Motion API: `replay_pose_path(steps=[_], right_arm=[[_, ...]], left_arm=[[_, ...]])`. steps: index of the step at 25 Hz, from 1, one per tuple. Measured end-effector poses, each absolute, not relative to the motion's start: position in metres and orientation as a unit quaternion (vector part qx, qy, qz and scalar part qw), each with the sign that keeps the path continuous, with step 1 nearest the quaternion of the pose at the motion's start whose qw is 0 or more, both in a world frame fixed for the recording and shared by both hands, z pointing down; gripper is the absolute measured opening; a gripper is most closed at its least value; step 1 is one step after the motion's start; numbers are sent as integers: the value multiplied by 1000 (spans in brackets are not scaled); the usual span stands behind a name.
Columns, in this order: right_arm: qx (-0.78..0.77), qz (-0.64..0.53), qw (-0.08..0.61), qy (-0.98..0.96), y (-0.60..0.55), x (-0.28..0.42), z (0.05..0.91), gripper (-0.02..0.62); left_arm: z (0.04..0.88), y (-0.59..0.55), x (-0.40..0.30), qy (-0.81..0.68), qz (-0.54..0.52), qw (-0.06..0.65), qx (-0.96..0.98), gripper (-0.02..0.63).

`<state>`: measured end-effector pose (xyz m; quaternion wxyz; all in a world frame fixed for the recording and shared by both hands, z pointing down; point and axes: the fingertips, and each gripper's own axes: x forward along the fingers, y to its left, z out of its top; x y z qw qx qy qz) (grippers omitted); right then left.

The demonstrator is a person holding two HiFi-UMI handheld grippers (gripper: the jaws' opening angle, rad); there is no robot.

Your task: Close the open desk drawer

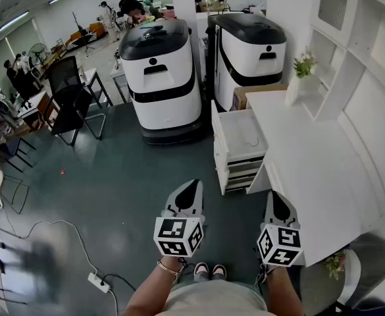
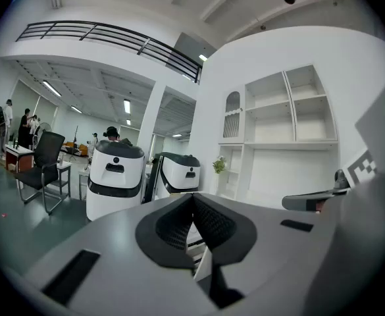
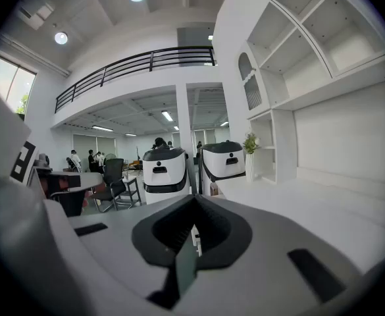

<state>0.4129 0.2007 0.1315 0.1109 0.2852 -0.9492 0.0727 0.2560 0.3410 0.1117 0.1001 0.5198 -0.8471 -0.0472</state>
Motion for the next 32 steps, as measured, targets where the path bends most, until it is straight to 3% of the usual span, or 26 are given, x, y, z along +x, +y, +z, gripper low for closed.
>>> replay_pose_path(steps=[16, 19, 32], right_arm=[[291, 92, 111, -946, 215, 429, 139, 6], [292, 92, 113, -945, 216, 430, 140, 6], [279, 93, 114, -949, 216, 425, 141, 6]], left_arm=[[114, 352, 269, -836, -56, 107, 535, 24], [115, 352, 270, -834, -49, 107, 538, 103], [121, 365, 263, -847, -37, 108, 520, 137]])
